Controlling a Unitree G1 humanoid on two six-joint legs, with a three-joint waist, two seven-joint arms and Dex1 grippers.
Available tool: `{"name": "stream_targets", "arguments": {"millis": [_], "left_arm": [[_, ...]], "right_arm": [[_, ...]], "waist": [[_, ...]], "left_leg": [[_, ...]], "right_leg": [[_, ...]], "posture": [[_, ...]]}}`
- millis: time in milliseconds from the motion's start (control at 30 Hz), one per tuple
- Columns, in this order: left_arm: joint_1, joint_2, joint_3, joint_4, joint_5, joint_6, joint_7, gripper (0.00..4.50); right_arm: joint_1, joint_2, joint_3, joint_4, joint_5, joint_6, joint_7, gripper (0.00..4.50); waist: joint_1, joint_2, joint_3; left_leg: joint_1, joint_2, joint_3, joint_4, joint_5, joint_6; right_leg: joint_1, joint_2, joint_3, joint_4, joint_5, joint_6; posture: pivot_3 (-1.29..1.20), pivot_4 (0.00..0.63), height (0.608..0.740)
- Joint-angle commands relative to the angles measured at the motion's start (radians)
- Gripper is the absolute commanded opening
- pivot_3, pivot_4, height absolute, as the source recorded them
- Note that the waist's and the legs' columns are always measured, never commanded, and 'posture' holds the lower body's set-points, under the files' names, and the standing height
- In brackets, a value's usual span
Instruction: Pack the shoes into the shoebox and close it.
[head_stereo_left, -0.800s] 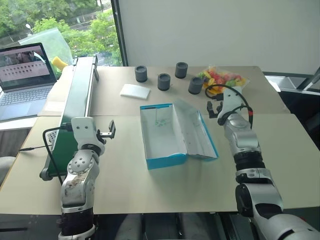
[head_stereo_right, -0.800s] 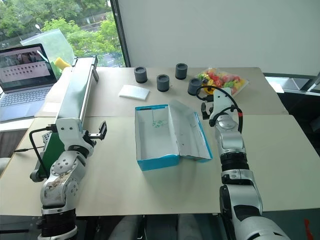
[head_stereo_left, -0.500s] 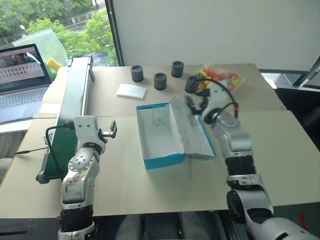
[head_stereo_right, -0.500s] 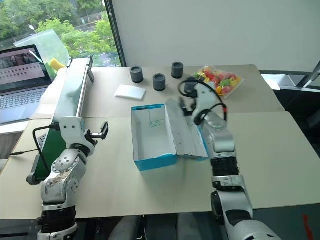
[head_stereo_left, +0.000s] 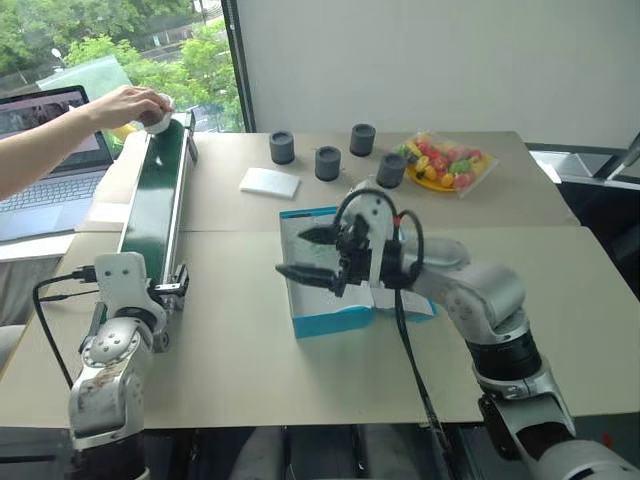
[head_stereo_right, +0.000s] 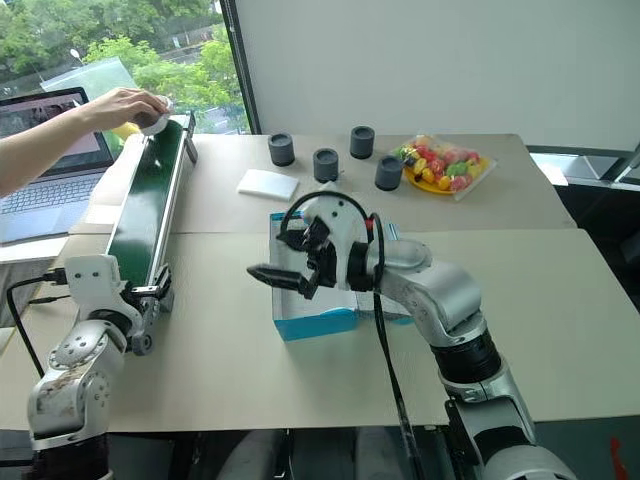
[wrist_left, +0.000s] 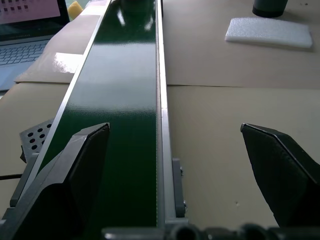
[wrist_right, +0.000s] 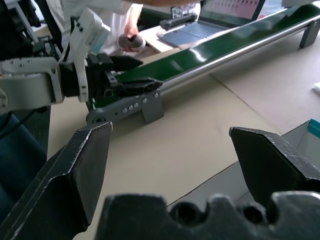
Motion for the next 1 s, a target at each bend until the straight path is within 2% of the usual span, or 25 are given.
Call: {"name": "stream_targets", "arguments": {"millis": [33, 433, 700, 1000], "left_arm": [[-0.014, 0.035, 0.065, -0.031, -0.025, 0.033, 0.0, 4.5], [-0.019, 0.067, 0.057, -0.018, -0.055, 0.158, -0.013, 4.5], [-0.049, 0.071, 0.033, 0.033, -0.04, 0.144, -0.011, 4.5], [-0.063, 0.089, 0.03, 0.053, -0.001, 0.162, 0.021, 4.5]], "right_arm": [[0.005, 0.03, 0.028, -0.036, -0.038, -0.036, -0.03, 4.47], [0.018, 0.096, 0.062, 0.022, -0.138, -0.09, -0.07, 4.47], [0.03, 0.18, -0.069, 0.039, -0.069, -0.009, -0.15, 4.47], [0.037, 0.213, -0.133, 0.035, -0.016, 0.07, -0.191, 4.47]], "waist": [[-0.001, 0.0, 0.0], [-0.001, 0.0, 0.0], [-0.001, 0.0, 0.0], [-0.004, 0.0, 0.0]], "left_leg": [[0.0, 0.0, 0.0, 0.0, 0.0, 0.0], [0.0, 0.0, 0.0, 0.0, 0.0, 0.0], [0.0, 0.0, 0.0, 0.0, 0.0, 0.0], [0.0, 0.0, 0.0, 0.0, 0.0, 0.0]], "right_leg": [[0.0, 0.0, 0.0, 0.0, 0.0, 0.0], [0.0, 0.0, 0.001, 0.0, 0.0, 0.0], [-0.001, 0.0, 0.001, 0.0, 0.0, 0.0], [-0.001, 0.0, 0.001, 0.0, 0.0, 0.0]], "posture": [[0.0, 0.15, 0.74], [0.0, 0.15, 0.74], [0.0, 0.15, 0.74], [0.0, 0.15, 0.74]]}}
